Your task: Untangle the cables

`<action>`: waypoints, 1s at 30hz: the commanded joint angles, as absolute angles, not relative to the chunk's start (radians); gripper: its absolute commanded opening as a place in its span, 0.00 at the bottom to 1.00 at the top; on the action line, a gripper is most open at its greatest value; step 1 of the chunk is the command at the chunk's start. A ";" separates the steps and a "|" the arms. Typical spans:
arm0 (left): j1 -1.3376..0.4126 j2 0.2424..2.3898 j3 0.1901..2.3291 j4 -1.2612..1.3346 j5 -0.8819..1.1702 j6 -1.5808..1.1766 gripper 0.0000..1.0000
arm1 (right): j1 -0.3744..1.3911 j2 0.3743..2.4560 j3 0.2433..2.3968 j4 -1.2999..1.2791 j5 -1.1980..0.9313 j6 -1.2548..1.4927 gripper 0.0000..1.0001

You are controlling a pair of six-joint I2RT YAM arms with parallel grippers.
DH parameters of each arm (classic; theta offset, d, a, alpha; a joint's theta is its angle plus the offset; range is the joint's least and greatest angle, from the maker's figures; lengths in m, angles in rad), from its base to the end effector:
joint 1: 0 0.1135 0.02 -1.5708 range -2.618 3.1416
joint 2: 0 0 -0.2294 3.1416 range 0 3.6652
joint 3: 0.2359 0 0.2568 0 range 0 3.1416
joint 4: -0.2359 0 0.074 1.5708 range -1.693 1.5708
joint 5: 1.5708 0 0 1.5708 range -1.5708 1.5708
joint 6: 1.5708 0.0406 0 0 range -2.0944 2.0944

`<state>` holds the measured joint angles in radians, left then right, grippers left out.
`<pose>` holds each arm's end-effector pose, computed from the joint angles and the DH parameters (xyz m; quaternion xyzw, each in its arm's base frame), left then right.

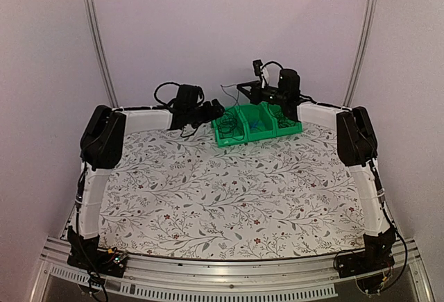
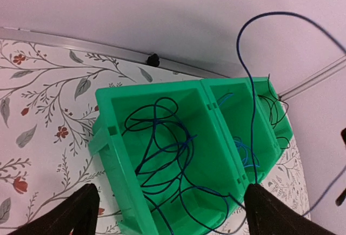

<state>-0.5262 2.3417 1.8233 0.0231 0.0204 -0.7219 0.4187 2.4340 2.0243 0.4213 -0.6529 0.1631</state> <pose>0.4555 -0.2655 0.1520 -0.0787 0.8552 -0.3064 0.4105 0.4957 0.2476 0.2194 -0.3111 0.6314 0.4092 0.5807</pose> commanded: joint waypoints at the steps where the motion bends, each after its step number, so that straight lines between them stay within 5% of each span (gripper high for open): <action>1: -0.534 2.213 1.761 0.188 0.128 -0.666 1.00 | 0.425 2.488 2.043 0.389 -0.560 0.096 0.00; 19: -0.462 1.832 1.414 0.125 0.016 -0.627 0.99 | 0.463 2.452 1.962 0.370 -0.758 0.058 0.00; 30: -0.454 1.784 1.348 0.137 0.002 -0.635 0.98 | 0.463 2.367 1.951 0.420 -0.807 0.130 0.00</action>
<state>-0.4595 1.8072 1.3579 0.1352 0.0132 -0.6430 0.4656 2.4557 1.9545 0.3687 -0.7689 0.1070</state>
